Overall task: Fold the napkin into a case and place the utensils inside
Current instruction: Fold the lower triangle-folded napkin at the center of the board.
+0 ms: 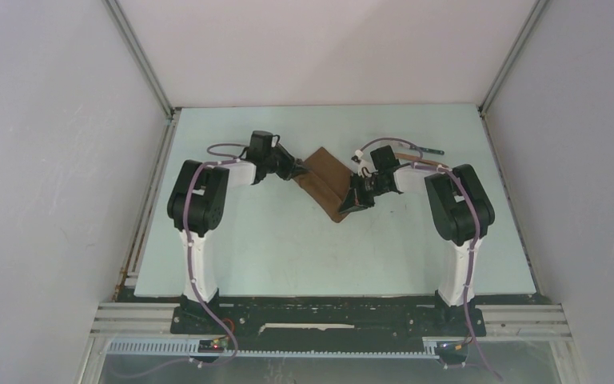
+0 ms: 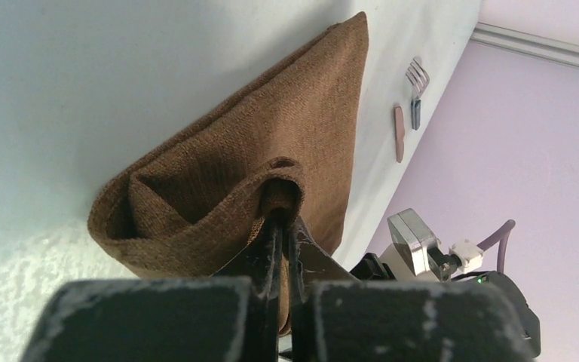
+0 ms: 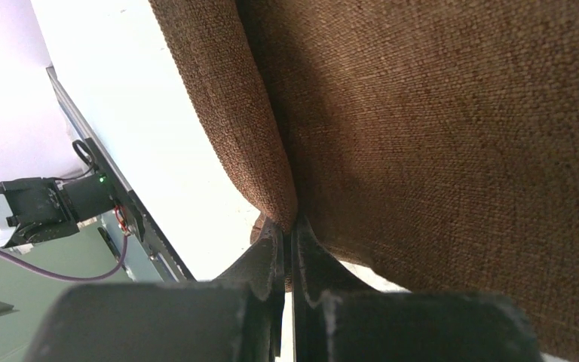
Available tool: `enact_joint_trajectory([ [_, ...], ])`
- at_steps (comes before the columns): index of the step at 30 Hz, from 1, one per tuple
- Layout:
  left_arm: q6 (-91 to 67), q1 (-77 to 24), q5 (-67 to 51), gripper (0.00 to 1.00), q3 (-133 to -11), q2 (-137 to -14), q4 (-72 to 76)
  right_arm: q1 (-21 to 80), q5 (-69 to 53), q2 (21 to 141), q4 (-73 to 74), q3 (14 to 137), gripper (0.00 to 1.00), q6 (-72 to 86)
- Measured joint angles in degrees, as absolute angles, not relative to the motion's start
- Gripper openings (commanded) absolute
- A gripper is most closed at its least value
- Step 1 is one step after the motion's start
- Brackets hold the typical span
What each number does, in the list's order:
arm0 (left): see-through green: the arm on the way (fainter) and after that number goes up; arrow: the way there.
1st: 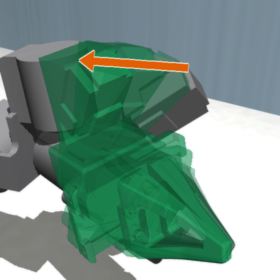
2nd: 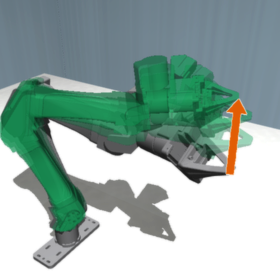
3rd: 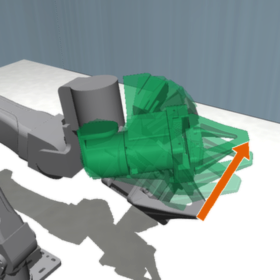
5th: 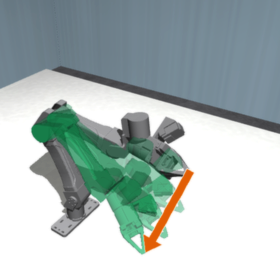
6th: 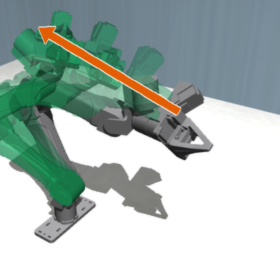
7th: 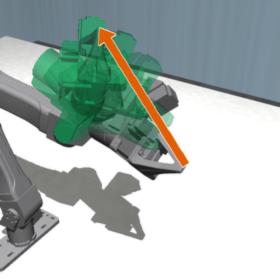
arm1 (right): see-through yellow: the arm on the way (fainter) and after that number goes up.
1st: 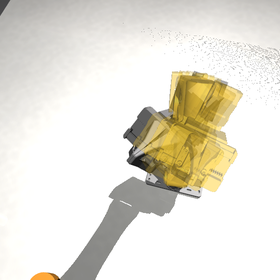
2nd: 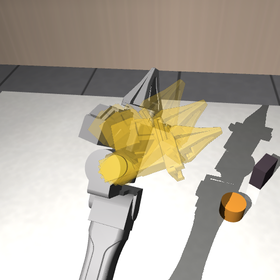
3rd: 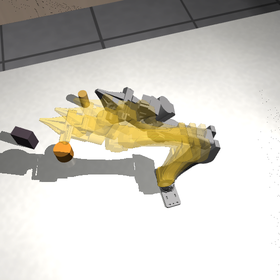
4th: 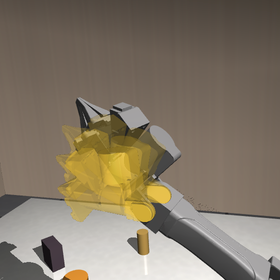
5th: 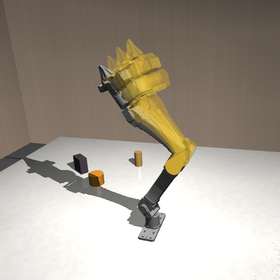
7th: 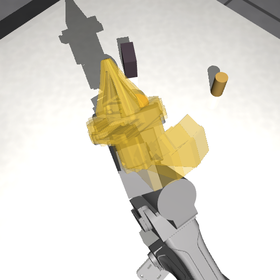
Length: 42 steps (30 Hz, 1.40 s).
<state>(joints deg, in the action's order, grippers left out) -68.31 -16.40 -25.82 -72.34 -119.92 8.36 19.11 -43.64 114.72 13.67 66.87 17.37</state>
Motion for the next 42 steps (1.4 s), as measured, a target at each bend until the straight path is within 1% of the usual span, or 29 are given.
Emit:
enact_joint_trajectory([
  [17,-67.9,-16.8,-26.8,0.0,-75.7,-124.3,7.3,19.0,-43.4,115.8,13.9,67.1,0.0,17.5],
  [21,-67.9,-16.8,-27.0,0.0,-75.9,-125.0,7.3,19.1,-42.8,115.8,14.7,67.6,0.05,17.5],
  [42,-68.0,-16.8,-27.1,0.0,-76.5,-125.4,7.6,19.2,-39.4,115.8,18.4,69.8,0.03,17.2],
])
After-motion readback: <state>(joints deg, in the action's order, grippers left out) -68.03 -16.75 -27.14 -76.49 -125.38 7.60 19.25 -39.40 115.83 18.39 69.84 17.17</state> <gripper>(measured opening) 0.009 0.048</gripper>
